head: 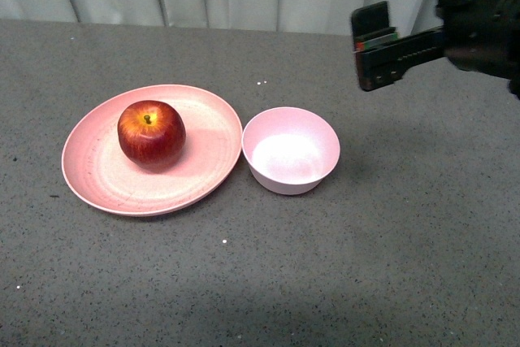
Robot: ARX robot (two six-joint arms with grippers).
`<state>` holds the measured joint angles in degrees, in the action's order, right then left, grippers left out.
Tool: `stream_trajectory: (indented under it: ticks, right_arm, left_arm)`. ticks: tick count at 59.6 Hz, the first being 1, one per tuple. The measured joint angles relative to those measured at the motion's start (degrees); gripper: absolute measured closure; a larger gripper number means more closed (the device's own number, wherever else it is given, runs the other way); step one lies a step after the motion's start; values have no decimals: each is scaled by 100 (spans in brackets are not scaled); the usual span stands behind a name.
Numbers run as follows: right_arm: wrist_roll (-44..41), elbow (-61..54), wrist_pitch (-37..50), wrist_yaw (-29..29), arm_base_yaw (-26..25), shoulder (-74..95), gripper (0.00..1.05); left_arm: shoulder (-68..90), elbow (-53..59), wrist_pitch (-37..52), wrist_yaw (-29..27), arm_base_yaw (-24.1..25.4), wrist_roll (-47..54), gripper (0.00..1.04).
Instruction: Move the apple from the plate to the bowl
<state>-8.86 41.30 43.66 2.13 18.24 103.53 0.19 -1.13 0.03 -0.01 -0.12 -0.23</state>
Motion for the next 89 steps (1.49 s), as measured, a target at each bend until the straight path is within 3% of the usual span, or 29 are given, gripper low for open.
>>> stream_trajectory:
  ticks: [13,16,19,41,54,89]
  right_arm:
    - [26,-1115,691,632,-413,-1029,9]
    - [407,-1766,1784,850,-610,-1344,22]
    - [597,-2299,2256,802,-791,-1779,34]
    - [800,-3460,1620,313,-1266,-3609,104]
    - [826,-3849,713,-173,-1797,-4898,104]
    - [826,-4100,-1515,-203,-1810,-7471,104]
  left_arm:
    - [0,0,0,0,2,0,7]
    - [0,0,0,4,2,0,7]
    - [2,0,0,-7,2,-2,7]
    - [0,0,0,0,2,0,7]
    - [0,0,0,-2,2,-2,7]
    - [0,0,0,0,2,0,7]
